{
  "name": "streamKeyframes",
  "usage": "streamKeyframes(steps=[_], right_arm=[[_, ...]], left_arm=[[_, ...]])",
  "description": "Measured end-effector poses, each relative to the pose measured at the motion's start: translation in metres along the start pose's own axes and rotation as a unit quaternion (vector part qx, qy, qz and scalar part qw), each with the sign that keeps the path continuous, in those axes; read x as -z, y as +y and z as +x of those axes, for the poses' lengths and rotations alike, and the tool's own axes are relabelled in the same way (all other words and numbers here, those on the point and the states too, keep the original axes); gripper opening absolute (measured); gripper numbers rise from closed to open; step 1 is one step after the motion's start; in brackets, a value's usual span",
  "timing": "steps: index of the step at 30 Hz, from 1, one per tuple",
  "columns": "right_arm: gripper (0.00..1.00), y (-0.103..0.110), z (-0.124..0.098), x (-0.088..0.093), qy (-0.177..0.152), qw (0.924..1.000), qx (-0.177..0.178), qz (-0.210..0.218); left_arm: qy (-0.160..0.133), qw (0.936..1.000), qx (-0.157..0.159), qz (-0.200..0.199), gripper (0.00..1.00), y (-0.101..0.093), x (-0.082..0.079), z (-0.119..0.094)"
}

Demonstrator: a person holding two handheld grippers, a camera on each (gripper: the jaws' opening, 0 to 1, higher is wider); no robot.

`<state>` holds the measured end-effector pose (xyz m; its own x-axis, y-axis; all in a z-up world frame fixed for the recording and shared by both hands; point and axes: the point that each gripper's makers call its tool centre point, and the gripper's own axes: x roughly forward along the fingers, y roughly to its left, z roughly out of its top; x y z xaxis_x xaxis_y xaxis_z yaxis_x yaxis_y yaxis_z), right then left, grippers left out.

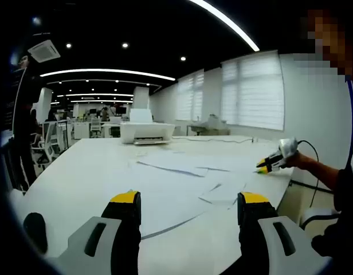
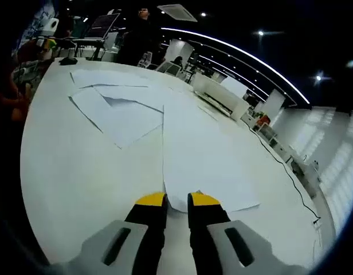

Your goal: Organize the stack of printing papers by aligning and flattening the scattered papers on the table

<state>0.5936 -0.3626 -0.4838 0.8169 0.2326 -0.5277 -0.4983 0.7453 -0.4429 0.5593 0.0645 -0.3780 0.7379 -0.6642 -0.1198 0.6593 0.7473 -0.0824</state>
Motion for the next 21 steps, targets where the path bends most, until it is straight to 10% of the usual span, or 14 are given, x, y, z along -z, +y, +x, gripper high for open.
streamKeyframes(steps=[21], right_arm=[[0.14, -0.0055, -0.0053, 0.0022, 0.054, 0.9875, 0.011, -0.147]], left_arm=[[-0.003, 1.0000, -0.001, -0.001, 0.72, 0.0010, -0.0003, 0.0009]])
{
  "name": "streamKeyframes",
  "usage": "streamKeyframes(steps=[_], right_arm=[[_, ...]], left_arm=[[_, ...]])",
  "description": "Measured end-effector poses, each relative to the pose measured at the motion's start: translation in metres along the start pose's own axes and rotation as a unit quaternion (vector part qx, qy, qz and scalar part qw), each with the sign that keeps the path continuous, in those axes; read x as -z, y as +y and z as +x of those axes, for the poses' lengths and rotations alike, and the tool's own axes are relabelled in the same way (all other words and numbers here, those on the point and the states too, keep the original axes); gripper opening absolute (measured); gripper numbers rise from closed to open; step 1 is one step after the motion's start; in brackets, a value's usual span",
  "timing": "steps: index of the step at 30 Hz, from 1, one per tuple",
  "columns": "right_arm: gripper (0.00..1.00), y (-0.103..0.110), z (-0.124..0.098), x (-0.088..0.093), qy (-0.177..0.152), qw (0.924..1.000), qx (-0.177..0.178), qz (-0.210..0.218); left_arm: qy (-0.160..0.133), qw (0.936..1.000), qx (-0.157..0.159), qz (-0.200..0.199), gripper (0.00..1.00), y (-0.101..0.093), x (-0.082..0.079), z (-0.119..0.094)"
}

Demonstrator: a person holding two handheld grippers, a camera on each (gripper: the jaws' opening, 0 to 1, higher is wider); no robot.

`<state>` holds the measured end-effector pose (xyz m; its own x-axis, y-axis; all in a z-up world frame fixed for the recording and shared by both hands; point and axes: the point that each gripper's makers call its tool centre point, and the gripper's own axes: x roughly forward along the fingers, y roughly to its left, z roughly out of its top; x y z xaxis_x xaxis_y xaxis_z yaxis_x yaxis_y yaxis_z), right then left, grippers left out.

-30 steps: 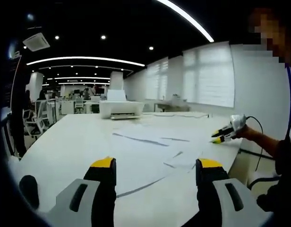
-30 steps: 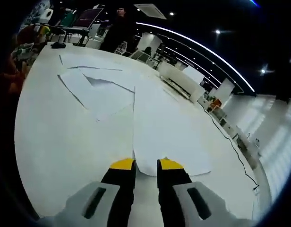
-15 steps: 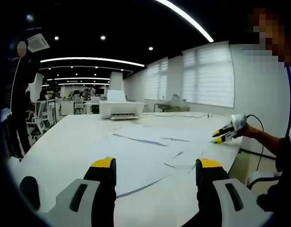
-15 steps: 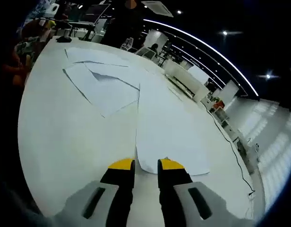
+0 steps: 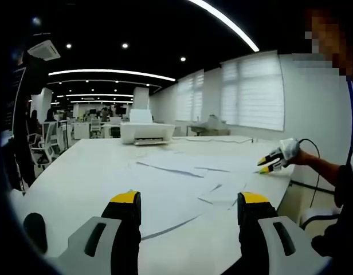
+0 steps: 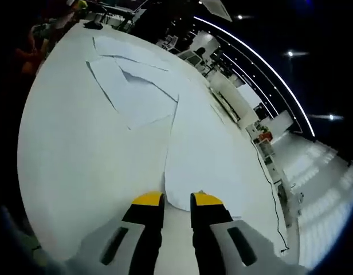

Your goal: Organize the stack of printing papers by aligning and flattening the scattered papers on the table

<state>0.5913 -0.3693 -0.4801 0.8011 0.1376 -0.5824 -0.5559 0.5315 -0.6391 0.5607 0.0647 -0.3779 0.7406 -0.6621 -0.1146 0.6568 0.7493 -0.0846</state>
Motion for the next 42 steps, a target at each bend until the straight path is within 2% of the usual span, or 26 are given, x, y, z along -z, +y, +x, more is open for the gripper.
streamKeyframes(steps=[3, 5, 8, 21, 42], right_arm=[[0.14, -0.002, -0.001, 0.001, 0.017, 0.9980, 0.011, -0.061], [0.14, 0.001, -0.001, 0.000, 0.028, 0.9936, 0.014, -0.109], [0.12, 0.006, -0.001, -0.002, 0.037, 0.9886, 0.013, -0.146], [0.07, 0.008, 0.003, -0.004, 0.049, 0.9812, 0.010, -0.186], [0.00, 0.012, 0.012, -0.004, 0.053, 0.9744, 0.004, -0.218]], left_arm=[[0.001, 1.0000, 0.000, 0.000, 0.72, 0.000, 0.001, 0.000], [0.001, 1.0000, 0.001, 0.001, 0.72, -0.001, 0.001, 0.001], [0.002, 1.0000, 0.001, 0.000, 0.72, -0.001, 0.001, 0.001], [0.002, 1.0000, 0.001, 0.001, 0.72, -0.001, 0.001, 0.001], [0.004, 1.0000, 0.003, 0.001, 0.72, -0.003, 0.004, 0.001]])
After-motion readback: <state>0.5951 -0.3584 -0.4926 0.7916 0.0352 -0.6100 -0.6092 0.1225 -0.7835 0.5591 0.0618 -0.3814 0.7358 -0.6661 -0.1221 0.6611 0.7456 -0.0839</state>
